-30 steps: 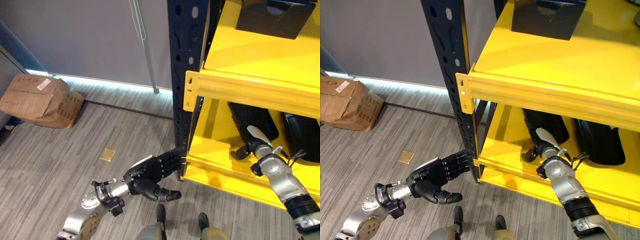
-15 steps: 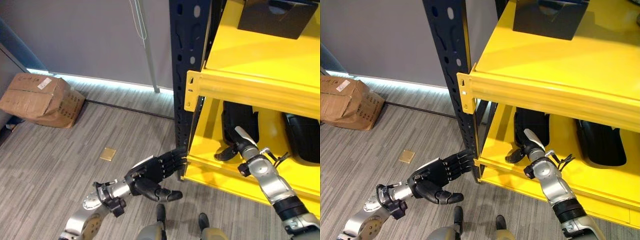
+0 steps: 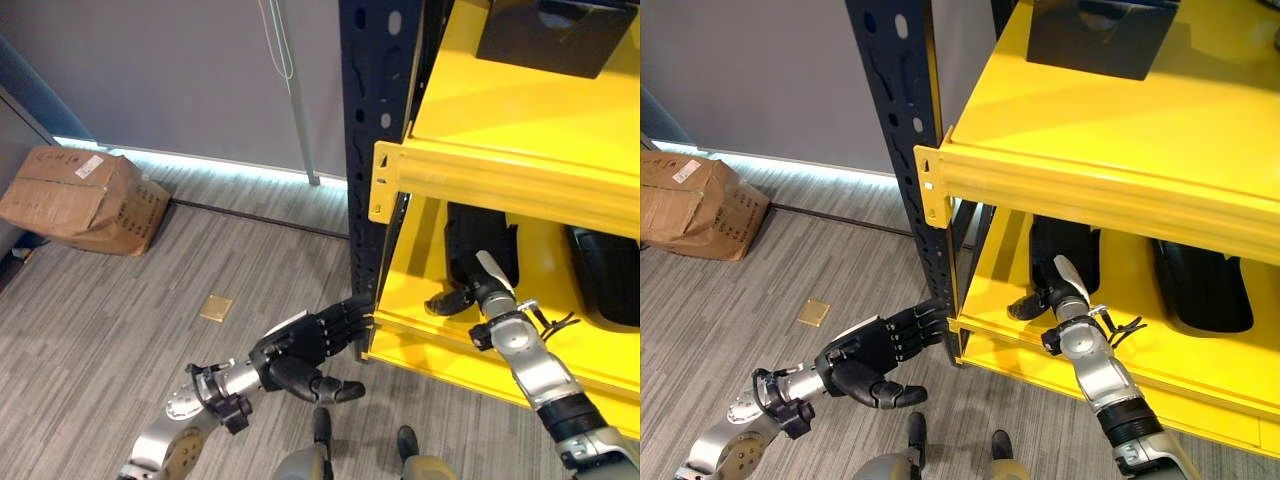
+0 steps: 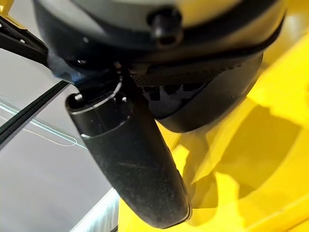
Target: Move parts from the plastic box to the shelf.
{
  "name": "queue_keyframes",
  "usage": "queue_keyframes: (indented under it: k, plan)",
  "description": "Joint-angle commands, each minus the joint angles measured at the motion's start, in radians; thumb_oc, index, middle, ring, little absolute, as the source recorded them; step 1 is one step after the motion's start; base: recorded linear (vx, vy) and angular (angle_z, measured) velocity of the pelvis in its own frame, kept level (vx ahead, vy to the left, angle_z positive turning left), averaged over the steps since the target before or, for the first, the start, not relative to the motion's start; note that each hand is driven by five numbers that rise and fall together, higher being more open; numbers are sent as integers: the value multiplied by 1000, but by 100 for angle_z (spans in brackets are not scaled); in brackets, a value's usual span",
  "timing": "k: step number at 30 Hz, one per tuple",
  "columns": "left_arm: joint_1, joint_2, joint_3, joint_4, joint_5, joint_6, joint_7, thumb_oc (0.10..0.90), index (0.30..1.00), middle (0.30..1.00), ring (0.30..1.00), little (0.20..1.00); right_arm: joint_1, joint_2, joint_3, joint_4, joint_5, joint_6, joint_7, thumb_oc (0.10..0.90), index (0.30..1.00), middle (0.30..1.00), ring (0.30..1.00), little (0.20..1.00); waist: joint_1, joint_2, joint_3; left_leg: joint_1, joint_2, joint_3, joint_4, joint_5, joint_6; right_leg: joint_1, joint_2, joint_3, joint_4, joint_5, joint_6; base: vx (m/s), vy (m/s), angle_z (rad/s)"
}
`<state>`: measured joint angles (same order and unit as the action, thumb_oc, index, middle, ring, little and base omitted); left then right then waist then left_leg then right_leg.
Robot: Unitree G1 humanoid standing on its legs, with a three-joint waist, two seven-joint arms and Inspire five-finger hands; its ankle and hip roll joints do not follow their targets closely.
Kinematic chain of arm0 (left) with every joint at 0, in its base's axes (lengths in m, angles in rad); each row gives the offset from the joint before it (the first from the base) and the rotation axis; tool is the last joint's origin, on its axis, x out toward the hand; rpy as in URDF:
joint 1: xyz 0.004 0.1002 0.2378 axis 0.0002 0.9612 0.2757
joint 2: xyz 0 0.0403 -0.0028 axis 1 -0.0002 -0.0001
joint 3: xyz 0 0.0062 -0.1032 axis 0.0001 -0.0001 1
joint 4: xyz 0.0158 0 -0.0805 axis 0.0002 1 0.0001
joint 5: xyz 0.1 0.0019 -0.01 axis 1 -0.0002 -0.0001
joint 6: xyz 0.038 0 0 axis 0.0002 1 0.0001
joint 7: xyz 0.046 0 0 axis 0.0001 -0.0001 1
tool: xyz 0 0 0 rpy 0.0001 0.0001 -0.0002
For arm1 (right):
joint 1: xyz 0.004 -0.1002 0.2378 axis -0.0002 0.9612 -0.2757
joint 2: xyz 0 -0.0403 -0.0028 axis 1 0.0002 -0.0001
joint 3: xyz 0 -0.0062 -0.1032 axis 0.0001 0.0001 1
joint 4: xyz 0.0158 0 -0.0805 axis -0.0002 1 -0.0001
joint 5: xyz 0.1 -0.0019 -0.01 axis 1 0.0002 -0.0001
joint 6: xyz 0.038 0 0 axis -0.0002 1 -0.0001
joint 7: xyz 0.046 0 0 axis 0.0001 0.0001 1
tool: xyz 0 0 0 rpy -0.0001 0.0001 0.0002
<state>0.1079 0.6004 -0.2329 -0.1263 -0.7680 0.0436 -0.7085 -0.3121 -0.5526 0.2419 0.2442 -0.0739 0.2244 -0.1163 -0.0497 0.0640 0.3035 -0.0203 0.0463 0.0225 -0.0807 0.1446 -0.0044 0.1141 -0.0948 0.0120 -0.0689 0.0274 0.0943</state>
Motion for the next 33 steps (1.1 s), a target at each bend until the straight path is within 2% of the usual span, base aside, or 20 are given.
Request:
queue_keyframes:
  k: [1, 18, 33]
  plan:
    - [-31, -54, -10, -63, -14, -65, -23, 900, 1000, 1000, 1000, 1000, -102, -3, -30, -31, 16, -99, -30, 900, 1000, 1000, 1000, 1000, 32, -5, -63, 57, 19, 28, 22, -139, -6, -88, 2, -57, 163, -82, -27, 0, 0, 0]
    - [-39, -60, -26, -56, -10, -63, -21, 900, 1000, 1000, 1000, 1000, -114, 16, -13, -21, 21, -83, -65, 900, 1000, 1000, 1000, 1000, 37, -6, -65, 57, 17, 22, 21, -140, -4, -88, 1, -60, 163, -82, -28, 0, 0, 0]
    - [-52, -62, -40, -52, -9, -52, -21, 900, 1000, 1000, 1000, 1000, -154, 46, -9, 9, 115, -74, -93, 900, 1000, 1000, 1000, 1000, 44, -2, -67, 62, 15, 17, 19, -139, -4, -84, 1, -60, 162, -81, -29, 0, 0, 0]
